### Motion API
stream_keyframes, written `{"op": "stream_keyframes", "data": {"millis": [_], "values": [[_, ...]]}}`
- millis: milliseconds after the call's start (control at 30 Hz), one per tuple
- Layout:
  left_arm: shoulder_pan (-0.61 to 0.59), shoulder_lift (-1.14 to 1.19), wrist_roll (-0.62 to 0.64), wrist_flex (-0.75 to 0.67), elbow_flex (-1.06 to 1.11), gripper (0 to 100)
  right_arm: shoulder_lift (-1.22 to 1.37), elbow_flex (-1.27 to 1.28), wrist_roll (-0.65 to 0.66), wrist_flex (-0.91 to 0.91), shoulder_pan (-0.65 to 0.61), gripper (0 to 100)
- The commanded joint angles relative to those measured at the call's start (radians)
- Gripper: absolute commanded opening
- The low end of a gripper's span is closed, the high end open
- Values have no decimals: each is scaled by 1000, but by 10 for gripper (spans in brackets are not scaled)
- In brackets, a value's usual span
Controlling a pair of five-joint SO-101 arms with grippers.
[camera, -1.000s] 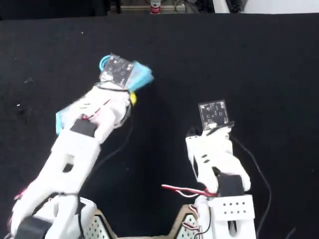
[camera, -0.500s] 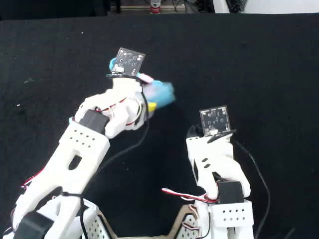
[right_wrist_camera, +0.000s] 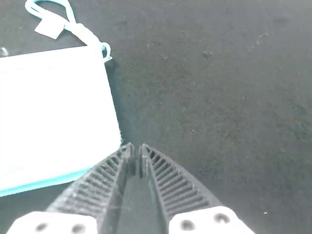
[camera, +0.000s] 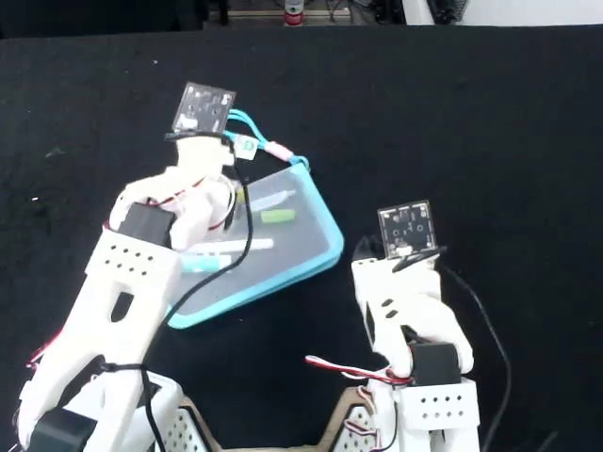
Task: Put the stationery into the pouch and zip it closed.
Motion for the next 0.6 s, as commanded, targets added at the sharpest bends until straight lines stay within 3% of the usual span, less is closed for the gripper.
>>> {"op": "stream_keyframes", "data": {"millis": [0, 133, 333, 467, 567], "values": [[-45, -55, 20, 2, 76, 46, -12, -4, 5, -18, 5, 11], [-99, -180, 12, 0, 174, 29, -12, 4, 5, -18, -3, 11], [-243, -523, -38, -3, 421, 29, -12, 24, 5, -12, -144, 11], [-366, -735, -86, -2, 582, 30, -12, 8, 5, -11, -112, 11], [-394, -876, -133, 54, 676, 30, -12, 19, 3, -5, -60, 12]]}}
